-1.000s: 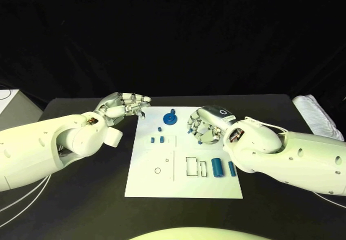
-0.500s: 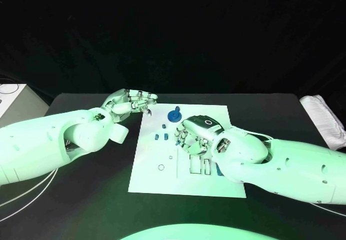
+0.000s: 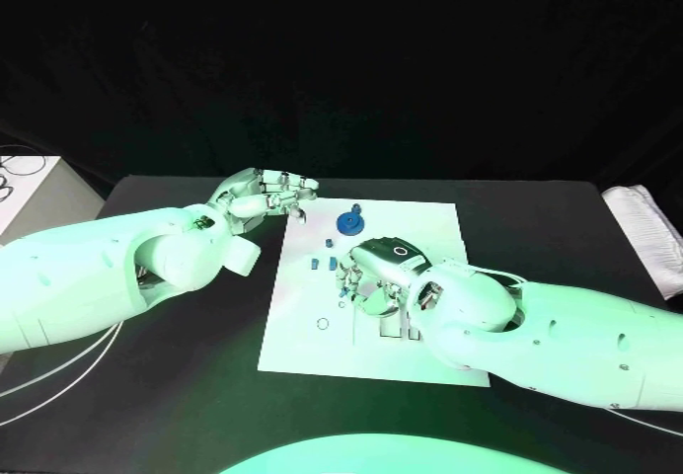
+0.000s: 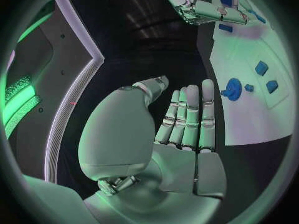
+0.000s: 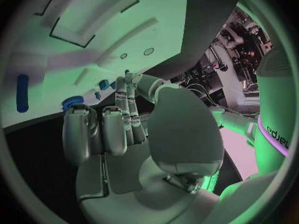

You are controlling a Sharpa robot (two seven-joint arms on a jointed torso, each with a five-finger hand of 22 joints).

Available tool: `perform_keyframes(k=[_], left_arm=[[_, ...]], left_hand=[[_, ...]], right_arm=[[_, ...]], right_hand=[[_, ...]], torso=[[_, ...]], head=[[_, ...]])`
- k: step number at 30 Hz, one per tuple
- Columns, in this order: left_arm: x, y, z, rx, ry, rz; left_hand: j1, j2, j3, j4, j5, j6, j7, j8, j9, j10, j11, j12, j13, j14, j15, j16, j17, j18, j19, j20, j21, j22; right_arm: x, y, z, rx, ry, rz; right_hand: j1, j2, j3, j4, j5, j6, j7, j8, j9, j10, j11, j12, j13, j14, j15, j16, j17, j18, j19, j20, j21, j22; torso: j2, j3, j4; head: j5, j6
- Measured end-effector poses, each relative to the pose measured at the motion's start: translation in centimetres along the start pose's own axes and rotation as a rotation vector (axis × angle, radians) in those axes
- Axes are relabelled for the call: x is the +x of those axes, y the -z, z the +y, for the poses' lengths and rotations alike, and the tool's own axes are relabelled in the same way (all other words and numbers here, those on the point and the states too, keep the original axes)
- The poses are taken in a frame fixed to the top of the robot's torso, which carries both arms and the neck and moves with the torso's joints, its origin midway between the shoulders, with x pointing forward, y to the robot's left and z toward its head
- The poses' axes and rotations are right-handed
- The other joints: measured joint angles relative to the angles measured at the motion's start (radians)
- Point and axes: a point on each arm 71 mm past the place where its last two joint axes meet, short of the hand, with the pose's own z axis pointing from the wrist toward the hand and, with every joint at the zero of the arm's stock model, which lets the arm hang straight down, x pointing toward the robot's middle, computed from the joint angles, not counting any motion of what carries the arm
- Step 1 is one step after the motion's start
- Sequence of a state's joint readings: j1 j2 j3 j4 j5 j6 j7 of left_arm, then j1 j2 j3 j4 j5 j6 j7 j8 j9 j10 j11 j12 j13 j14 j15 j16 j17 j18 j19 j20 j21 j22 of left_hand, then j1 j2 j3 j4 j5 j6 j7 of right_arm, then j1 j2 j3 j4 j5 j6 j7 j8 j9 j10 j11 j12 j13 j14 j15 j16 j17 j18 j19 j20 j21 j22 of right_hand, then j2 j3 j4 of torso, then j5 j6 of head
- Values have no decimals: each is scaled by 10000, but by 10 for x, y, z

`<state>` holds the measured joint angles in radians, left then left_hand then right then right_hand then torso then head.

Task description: Assemble the parts on the task board

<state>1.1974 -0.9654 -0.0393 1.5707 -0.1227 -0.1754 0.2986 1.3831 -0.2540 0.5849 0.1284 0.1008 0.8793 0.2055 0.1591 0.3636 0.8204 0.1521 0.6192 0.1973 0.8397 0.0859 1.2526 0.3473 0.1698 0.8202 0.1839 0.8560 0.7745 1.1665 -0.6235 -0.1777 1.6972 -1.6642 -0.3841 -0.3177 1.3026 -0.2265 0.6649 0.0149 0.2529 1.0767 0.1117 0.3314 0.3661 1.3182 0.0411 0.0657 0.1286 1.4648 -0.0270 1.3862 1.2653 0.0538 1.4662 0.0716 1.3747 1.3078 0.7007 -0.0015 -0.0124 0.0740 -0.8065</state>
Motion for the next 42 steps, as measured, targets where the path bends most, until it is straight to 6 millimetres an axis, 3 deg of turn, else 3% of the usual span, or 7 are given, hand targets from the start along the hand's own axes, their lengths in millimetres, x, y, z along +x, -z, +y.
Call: perform_keyframes(k=[13, 42], left_arm=[[0, 0, 0, -43, 9, 33], [1, 0, 1, -140, 23, 116]], left_hand=[[28, 28, -18, -13, 0, -13, 13, 0, -2, -6, -6, 0, 1, 0, 0, 0, 2, 0, 0, 0, -12, -8], [120, 120, -56, 1, 0, -36, 35, 0, -24, -36, -38, 0, -8, 0, 0, -46, 19, 0, 72, 0, -71, -62]], right_arm=[[8, -1, 0, 81, 172, 345], [16, -5, -1, 228, 407, 505]], right_hand=[[1, -1, -1, -1, -1, -27, -4, -51, 29, 0, 1, 1, -10, 0, 0, 0, -20, 0, 0, 0, 0, -1], [-40, 39, -44, 14, -20, -12, -16, -51, 15, 2, 4, 2, -22, 0, 0, 0, -20, 0, 0, 0, 0, -4]], torso=[[0, 3, -7], [-4, 3, 0]], head=[[61, -116], [37, -160]])
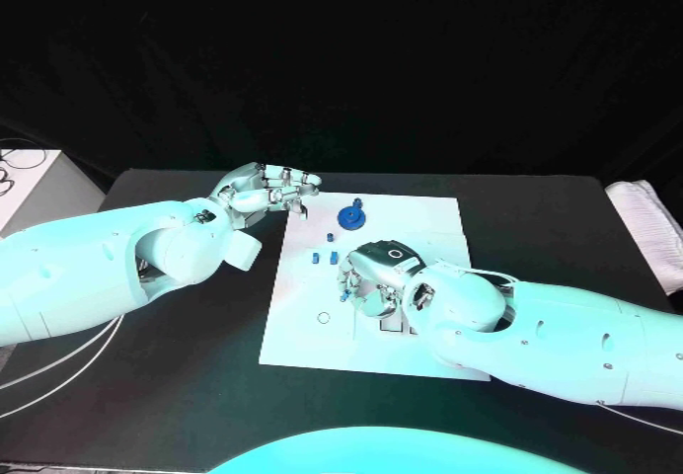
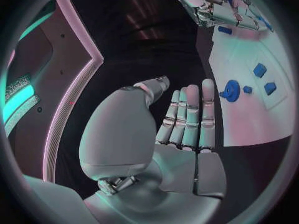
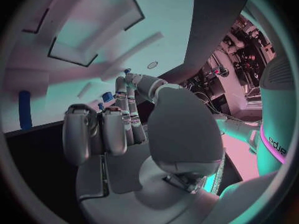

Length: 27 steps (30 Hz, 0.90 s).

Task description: Assemble the parts on the task board

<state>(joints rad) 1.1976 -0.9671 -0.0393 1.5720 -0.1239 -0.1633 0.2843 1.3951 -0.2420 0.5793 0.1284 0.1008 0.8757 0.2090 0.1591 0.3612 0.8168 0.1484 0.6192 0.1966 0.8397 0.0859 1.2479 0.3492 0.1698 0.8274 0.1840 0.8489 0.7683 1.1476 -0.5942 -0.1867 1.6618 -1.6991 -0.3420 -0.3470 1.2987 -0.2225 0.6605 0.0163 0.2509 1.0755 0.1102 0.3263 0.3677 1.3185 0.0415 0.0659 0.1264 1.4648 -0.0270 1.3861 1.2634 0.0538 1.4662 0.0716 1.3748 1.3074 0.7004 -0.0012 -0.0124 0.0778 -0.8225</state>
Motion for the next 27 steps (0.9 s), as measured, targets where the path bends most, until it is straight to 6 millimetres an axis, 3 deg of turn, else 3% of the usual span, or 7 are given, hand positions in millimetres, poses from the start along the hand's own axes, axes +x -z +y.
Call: perform_keyframes(k=[21, 25, 27], left_arm=[[0, 0, 0, -54, 9, 43], [0, 0, 0, -67, 11, 51], [0, 0, 0, -74, 12, 56]], left_hand=[[0, 0, -40, 41, 0, 1, 0, 0, -9, -35, 35, 0, 1, 0, 0, 1, -2, 1, -1, 0, 0, -14], [0, 0, -40, 41, 0, 1, 0, 0, -9, -35, 35, 0, -8, 0, 0, 1, 6, 0, -1, 0, 0, -14], [0, 0, -40, 41, 0, 1, -1, 0, -9, -35, 35, 0, -8, 0, 0, 1, 8, 1, -1, 0, 0, -14]], right_arm=[[6, -5, 5, -27, 201, 172], [7, -6, 6, -28, 243, 237], [7, -7, 6, -36, 254, 240]], right_hand=[[1, -1, -12, -13, -17, -19, 17, 21, 5, 2, 2, 2, -4, 0, 0, 0, 1, -1, 0, 0, 0, 7], [1, -2, -42, 16, -18, -21, 18, 19, 9, -35, 41, 3, -25, 0, 0, -21, -60, 0, 0, 0, -125, 7], [-109, -112, -82, 57, -17, -94, 89, -30, 44, -149, 132, 2, -82, 0, 0, -77, -113, 0, 0, 0, -191, 7]], torso=[[-10, 1, -5], [-10, -2, -5], [-10, -3, -5]], head=[[-9, -17], [-3, -24], [0, -27]])
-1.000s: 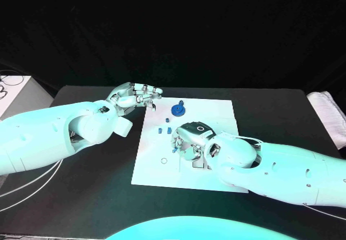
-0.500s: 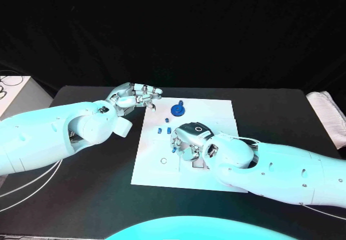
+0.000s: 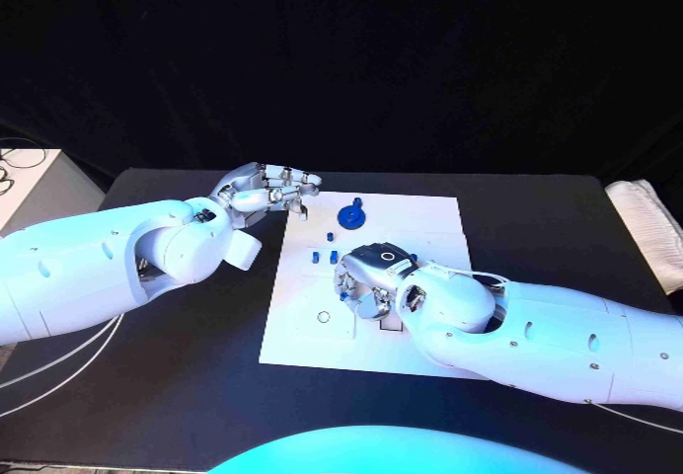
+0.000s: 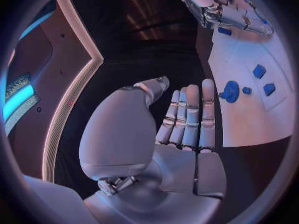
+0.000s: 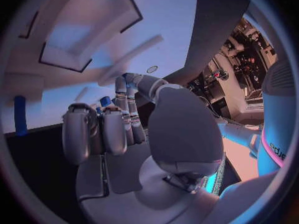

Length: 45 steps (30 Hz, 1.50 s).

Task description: Assemble the parts on the task board

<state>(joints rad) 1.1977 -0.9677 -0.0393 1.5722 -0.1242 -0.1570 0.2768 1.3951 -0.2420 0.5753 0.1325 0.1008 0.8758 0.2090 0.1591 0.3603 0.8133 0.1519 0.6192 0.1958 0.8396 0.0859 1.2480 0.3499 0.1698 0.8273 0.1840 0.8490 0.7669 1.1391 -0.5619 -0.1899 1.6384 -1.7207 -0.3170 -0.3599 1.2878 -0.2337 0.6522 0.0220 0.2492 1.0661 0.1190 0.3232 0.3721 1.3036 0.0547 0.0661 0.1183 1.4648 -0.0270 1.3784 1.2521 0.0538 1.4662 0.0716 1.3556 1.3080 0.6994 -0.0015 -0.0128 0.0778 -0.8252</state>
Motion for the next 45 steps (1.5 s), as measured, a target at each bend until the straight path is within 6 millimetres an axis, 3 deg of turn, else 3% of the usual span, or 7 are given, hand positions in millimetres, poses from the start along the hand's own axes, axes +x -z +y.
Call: perform_keyframes(k=[13, 15, 19, 28, 35, 40, 45], left_arm=[[0, 0, 0, -33, 3, 16], [0, 0, 0, -39, 3, 16], [-1, 0, 0, -57, 1, 13], [-3, 1, 1, -112, -2, 11], [-3, 1, 1, -126, 6, 50], [-3, 2, 1, -130, 5, 60], [-3, 1, 1, -129, 5, 83]], left_hand=[[0, 0, 1, 0, 0, 0, 0, 0, 1, 0, 0, 0, 1, 0, 0, 1, -1, -1, 0, 0, 0, 1], [0, 0, 1, -1, 0, 0, 0, 0, 1, 0, 0, 0, 1, 0, 0, 1, -1, -1, 0, 0, 0, 1], [0, 0, 1, -1, 0, 0, 0, 0, 1, 0, -1, 0, 1, 0, 0, 1, -2, -1, 0, 0, 0, -5], [0, 0, 1, -1, 0, -36, 36, 0, -10, 1, 0, 0, 2, 0, 0, -59, -2, -1, -1, 0, -39, -20], [0, 0, 1, -1, 0, -36, 36, 0, -10, 1, -1, 0, 1, 0, 0, -59, -2, 0, 37, 37, -39, -19], [0, 0, 1, -1, 0, -35, 36, 0, -9, 1, -1, 0, 2, 0, 0, -59, 2, 0, 36, 36, -39, -19], [0, 0, 1, -1, 0, -36, 36, 0, -9, 1, -1, 0, 2, 0, 0, -59, 6, 0, 36, 36, -39, -19]], right_arm=[[2, 3, -4, 64, -83, -159], [1, 4, -6, 96, -116, -238], [-1, 11, -10, 149, -223, -434], [-25, 38, -30, 486, -474, -1213], [-62, 61, -76, 1587, -586, -1656], [-69, 71, -96, 2070, -655, -1532], [-70, 73, -107, 2227, -511, -1249]], right_hand=[[-253, -496, -734, 97, 6, -1107, 254, -969, -286, -1756, 352, 10, -464, 34, 251, -312, -578, 103, -109, 293, -1552, -2], [-252, -493, -940, 93, 6, -1138, 252, -1068, -317, -1947, 378, 10, -492, -3, 288, -386, -694, 162, -144, 327, -1839, -2], [67, -301, -1825, 135, -1002, -1211, 182, -1187, -356, -2183, 396, 308, -491, -2, 287, -482, -957, 160, -271, 340, -2284, -3], [254, -199, -2373, 384, -1100, -1064, 223, -1284, -397, -2121, 335, 781, -435, -2, 286, -326, -733, 161, -145, 257, -1997, -4], [313, -216, -2397, 555, -1100, -983, 214, -1424, -445, -1885, 228, 1058, -382, -2, 286, -15, -249, 161, -32, 251, -1350, -5], [1027, 38, -4247, 1099, -1100, -1014, 16, -1741, -537, -2883, 384, 1045, -495, 14, 303, -15, -474, 161, -18, 265, -1754, -5], [2156, -37, -5955, 2574, -1077, -1208, -215, -2011, -578, -3638, 552, 1211, -520, -1, 397, -15, -493, 159, -18, 379, -1994, -6]], torso=[[-2, -3, -7], [-4, -1, -10], [-13, 0, -12], [-27, 5, -29], [-35, -6, -30], [-35, -4, -55], [-33, 11, -59]], head=[[17, 14], [17, 23], [18, 57], [-36, 161], [-238, 336], [-264, 409], [-267, 433]])
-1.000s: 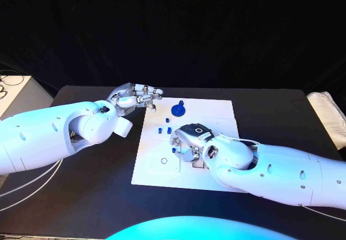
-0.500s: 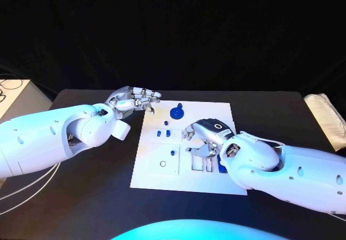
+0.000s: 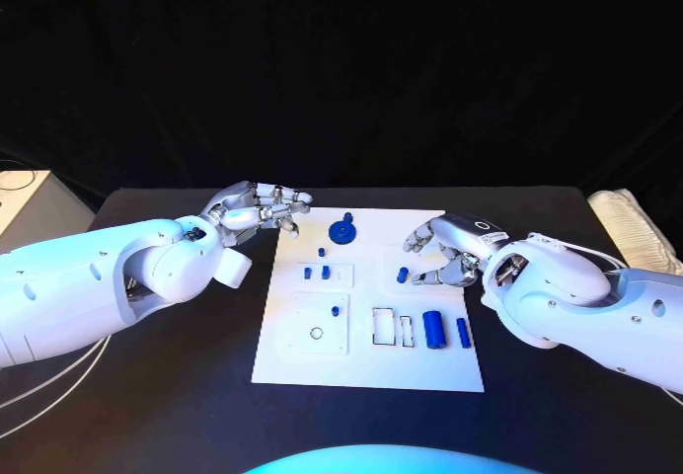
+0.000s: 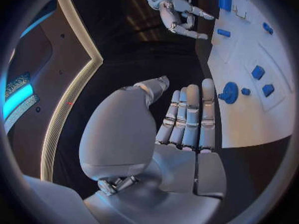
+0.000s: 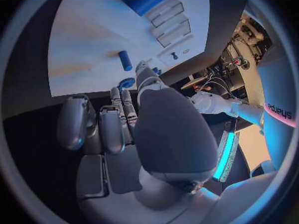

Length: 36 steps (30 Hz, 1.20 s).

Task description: Assemble the parts on the task board

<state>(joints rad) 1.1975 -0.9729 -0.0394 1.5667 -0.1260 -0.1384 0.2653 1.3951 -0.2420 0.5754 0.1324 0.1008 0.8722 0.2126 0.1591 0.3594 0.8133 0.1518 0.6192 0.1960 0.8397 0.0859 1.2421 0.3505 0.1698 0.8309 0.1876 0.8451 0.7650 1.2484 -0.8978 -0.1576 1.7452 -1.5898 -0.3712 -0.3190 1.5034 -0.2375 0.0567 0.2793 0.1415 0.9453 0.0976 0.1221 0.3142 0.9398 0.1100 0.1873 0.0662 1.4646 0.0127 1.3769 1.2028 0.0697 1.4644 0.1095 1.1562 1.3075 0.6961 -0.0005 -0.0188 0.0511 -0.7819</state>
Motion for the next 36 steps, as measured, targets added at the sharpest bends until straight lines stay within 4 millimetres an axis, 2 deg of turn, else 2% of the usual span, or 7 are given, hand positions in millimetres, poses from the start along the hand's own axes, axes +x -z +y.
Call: perform_keyframes(k=[6, 9, 13, 19, 25, 30, 36], left_arm=[[0, 0, 0, -1, -1, 14], [0, 0, 0, -2, -3, 19], [0, 0, 0, -2, -4, 28], [0, 0, 0, -5, -7, 32], [0, 0, 0, -7, -10, 33], [0, 0, 0, -10, -12, 35], [0, 0, 0, -18, -15, 32]], left_hand=[[0, 0, 0, 0, 0, 0, 0, 0, 0, 0, 0, 0, 0, 0, 0, 0, -1, 0, 0, 0, 0, -16], [0, 0, 0, 0, 0, 0, 0, 0, 1, 0, 0, 0, 0, 0, 0, 0, -1, 0, 0, 0, 0, -15], [0, 0, 0, 0, 0, 0, -1, 0, 1, 0, 0, 0, 1, 0, 0, 0, -1, 0, 0, 0, 0, -15], [0, 0, -29, 29, 0, 0, 0, 0, -9, 0, 0, 0, 1, 0, 0, 0, 8, -1, -1, 0, 0, -15], [0, 0, -29, 28, 0, 0, 0, 0, -9, 0, 0, 0, 1, 0, 0, 0, 7, 0, -1, -1, 0, -14], [0, 0, -29, 29, 0, 0, 0, 38, -8, 0, 0, 0, 1, 0, 0, 0, 7, 0, -1, -1, 0, -24], [0, 0, -29, 28, 0, 1, -1, 38, -8, 0, 0, 0, 1, 0, 0, 0, 6, 1, -1, -1, 0, -24]], right_arm=[[3, -4, -3, 6, 292, 285], [6, -8, -2, -47, 434, 423], [11, -12, 1, -118, 563, 544], [18, -19, 6, -235, 648, 635], [22, -23, 8, -256, 691, 678], [25, -25, 7, -226, 748, 734], [27, -25, 8, -246, 802, 838]], right_hand=[[58, -50, -151, 152, 0, -26, -44, -37, -16, -116, 24, 0, 0, 35, 35, 11, 7, 0, 0, 0, -27, 0], [228, 120, -134, 147, -68, -26, -44, -40, -16, -110, 21, 89, 2, 35, 34, 72, 76, -1, 0, 0, 37, 0], [397, 289, 416, 100, -466, 49, 28, -40, -16, 351, -107, 377, 22, 35, 35, 116, 105, 0, 0, 0, 129, -1], [470, 460, 867, 56, -466, 171, 53, -40, -35, 821, -227, 466, 15, 6, -50, 109, -47, -1, 26, -27, 187, -1], [523, 562, 1896, 64, -466, 427, 128, -40, -84, 1520, -344, 265, -11, 18, -168, 53, -86, 0, 37, -150, 252, -2], [305, 343, 3120, 32, -466, 713, 211, -40, -94, 1982, -387, -196, -11, 0, -187, 53, -86, 0, 4, -187, 328, 6], [102, 135, 3533, -22, -466, 772, 269, -39, -94, 2063, -375, -383, -11, -1, -187, 53, -101, 0, 3, -186, 328, 6]], torso=[[12, 2, 11], [16, -4, 15], [24, -10, 23], [29, -16, 35], [24, -24, 30], [13, -24, 18], [5, -23, 17]], head=[[-9, -5], [-9, -20], [-9, -41], [-25, -62], [-32, -83], [-33, -98], [-45, -114]])
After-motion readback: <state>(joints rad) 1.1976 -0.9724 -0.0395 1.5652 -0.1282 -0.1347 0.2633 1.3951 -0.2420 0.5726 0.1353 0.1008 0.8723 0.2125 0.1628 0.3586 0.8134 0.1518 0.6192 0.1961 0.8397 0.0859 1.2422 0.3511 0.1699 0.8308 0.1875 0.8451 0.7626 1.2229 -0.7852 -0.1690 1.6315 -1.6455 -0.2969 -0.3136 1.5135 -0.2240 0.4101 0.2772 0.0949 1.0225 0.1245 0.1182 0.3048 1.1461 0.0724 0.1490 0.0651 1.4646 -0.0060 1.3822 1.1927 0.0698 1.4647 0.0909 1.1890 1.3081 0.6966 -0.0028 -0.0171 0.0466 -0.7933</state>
